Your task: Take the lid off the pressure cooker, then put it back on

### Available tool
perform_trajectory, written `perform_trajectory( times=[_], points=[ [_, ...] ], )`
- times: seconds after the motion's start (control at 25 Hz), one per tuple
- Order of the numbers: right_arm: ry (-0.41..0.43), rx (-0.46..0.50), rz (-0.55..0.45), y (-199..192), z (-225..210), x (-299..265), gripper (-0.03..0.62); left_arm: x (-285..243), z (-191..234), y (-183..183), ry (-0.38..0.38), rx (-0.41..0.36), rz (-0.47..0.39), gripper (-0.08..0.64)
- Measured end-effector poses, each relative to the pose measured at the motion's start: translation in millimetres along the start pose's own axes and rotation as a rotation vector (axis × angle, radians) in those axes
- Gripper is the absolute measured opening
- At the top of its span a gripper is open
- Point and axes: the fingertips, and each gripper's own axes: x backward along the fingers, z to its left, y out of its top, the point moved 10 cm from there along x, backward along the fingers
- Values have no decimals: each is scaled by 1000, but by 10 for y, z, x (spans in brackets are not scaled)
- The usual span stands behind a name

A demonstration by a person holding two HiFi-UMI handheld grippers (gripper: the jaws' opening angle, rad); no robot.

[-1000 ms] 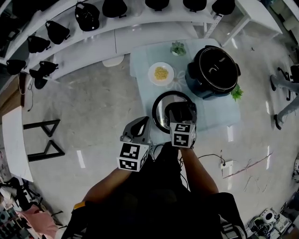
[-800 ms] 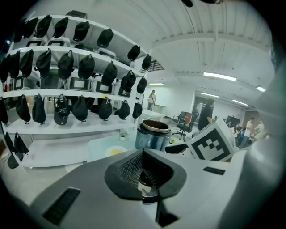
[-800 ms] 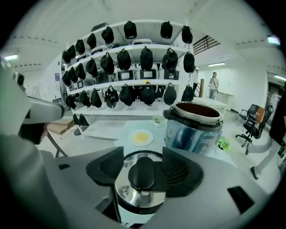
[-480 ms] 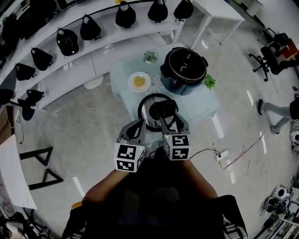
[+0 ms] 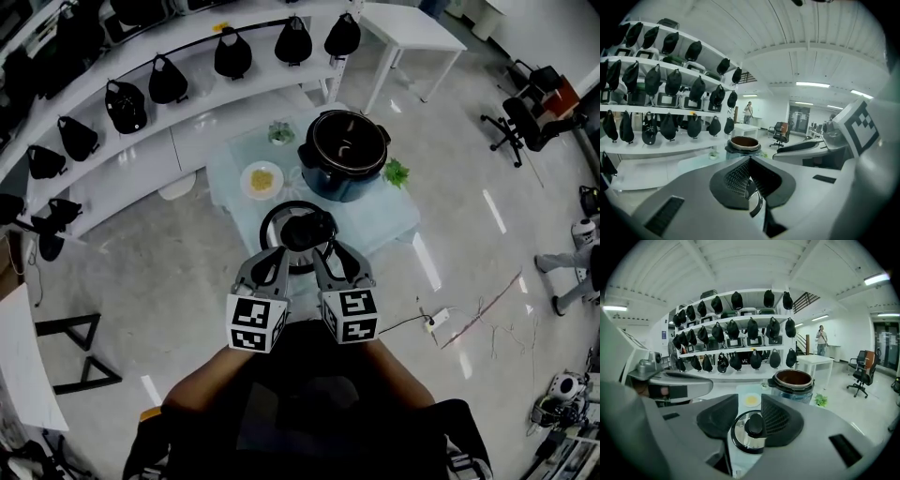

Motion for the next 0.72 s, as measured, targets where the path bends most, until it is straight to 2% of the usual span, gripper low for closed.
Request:
perform_trajectory(
  times=[0.2, 0.72],
  points=[
    [14, 30, -30, 31, -104, 186, 155, 41, -228, 21, 18, -19, 9, 8],
    [65, 5, -18, -154, -256, 333, 153, 112, -507, -41, 75, -31, 46, 6]
  ],
)
